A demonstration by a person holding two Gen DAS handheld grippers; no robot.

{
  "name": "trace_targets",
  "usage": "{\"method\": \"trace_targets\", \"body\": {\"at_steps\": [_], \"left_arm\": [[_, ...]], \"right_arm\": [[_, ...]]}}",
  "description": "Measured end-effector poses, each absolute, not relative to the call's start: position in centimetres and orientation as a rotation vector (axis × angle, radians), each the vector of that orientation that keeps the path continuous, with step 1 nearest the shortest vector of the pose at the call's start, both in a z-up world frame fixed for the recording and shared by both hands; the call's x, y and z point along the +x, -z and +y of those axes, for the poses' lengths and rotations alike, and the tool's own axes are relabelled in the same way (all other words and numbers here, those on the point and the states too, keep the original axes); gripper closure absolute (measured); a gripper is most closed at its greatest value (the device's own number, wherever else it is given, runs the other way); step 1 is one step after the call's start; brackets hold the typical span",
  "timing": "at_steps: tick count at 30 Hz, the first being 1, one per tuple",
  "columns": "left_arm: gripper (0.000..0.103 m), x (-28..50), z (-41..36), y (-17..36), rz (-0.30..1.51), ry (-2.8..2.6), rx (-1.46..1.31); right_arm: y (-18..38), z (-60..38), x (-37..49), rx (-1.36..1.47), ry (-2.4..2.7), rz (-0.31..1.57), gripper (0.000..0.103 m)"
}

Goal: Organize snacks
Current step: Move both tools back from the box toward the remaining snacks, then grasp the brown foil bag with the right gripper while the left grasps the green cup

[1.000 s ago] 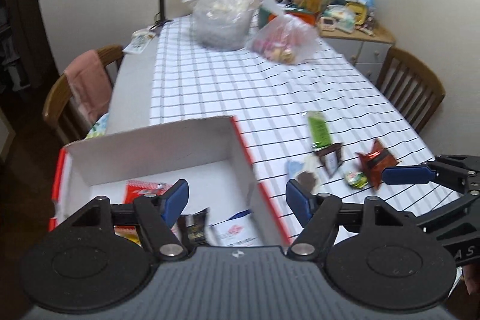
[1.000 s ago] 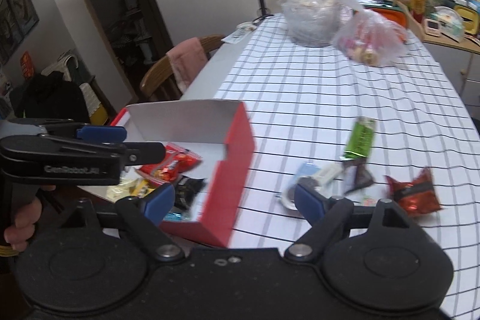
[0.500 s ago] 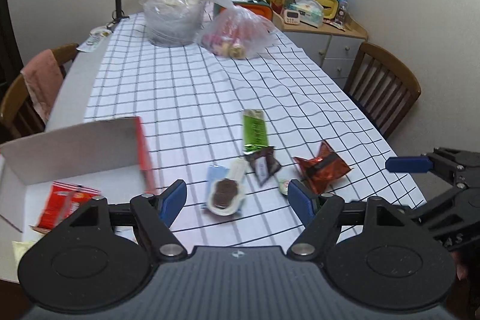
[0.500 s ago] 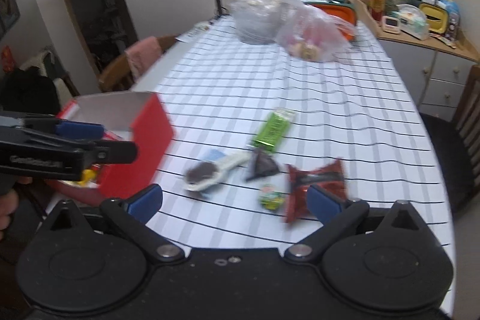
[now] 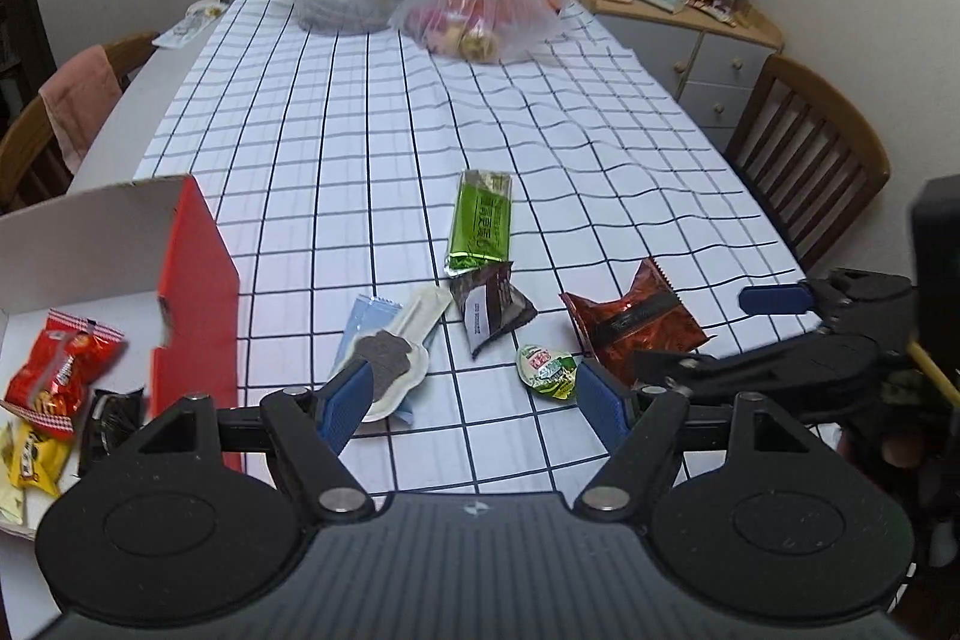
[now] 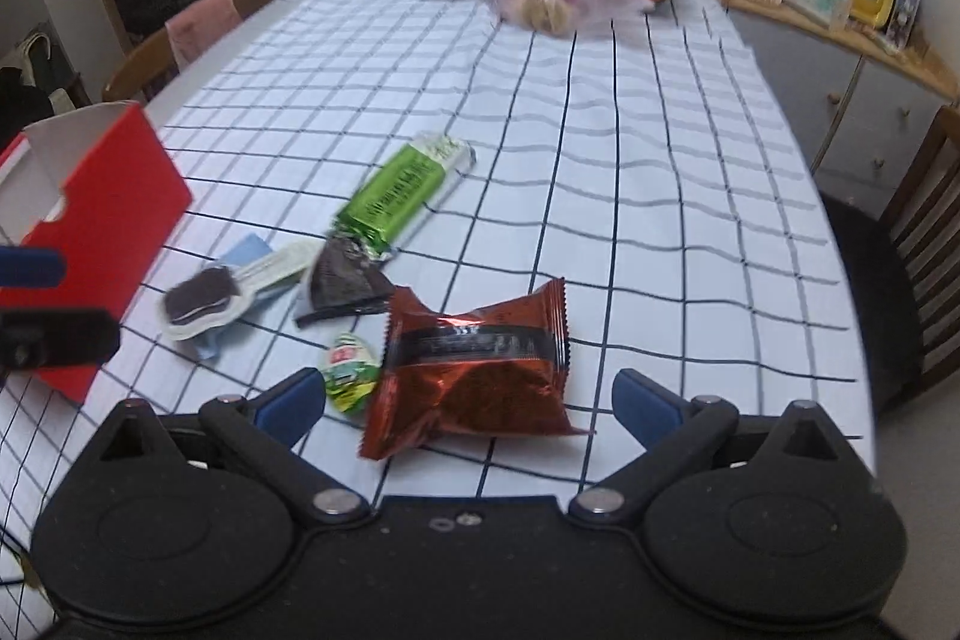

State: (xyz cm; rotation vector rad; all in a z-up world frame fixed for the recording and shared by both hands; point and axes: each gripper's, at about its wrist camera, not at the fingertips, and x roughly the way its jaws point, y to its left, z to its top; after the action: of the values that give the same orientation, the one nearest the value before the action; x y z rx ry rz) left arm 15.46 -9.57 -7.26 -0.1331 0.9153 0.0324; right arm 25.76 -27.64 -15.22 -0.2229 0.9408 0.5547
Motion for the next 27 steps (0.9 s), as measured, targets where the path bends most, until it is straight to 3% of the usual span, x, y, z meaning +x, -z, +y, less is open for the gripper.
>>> {"method": "trace_targets", "body": {"at_steps": [8, 14, 23, 24, 27], "left_arm": [[0.029, 17.2, -11.1, 9.1, 0.965, -0.046, -0.11], [0.029, 18.7, -12.4, 10.7, 1.003, -0.03, -0.074], [0.029, 20.9, -13.0, 12.4, 1.071, -0.019, -0.087], [0.029, 21.1, -13.0, 12.6, 1.079, -0.021, -0.096], [0.029, 22.0, -13.0, 13.2, 1.106, -0.029, -0.116]], "right_arm": [[17.4, -27.1, 28.3, -0.195, -0.565, 1.001, 0.001], [18.0, -27.0, 28.9, -0.2, -0.587, 1.02, 0.008], [17.5, -28.1, 29.2, -0.187, -0.657, 1.026, 0.031], [17.5, -28.3, 29.2, -0.192, -0.659, 1.025, 0.038], [17.4, -29.2, 29.4, -0.189, -0.656, 1.021, 0.042]]}}
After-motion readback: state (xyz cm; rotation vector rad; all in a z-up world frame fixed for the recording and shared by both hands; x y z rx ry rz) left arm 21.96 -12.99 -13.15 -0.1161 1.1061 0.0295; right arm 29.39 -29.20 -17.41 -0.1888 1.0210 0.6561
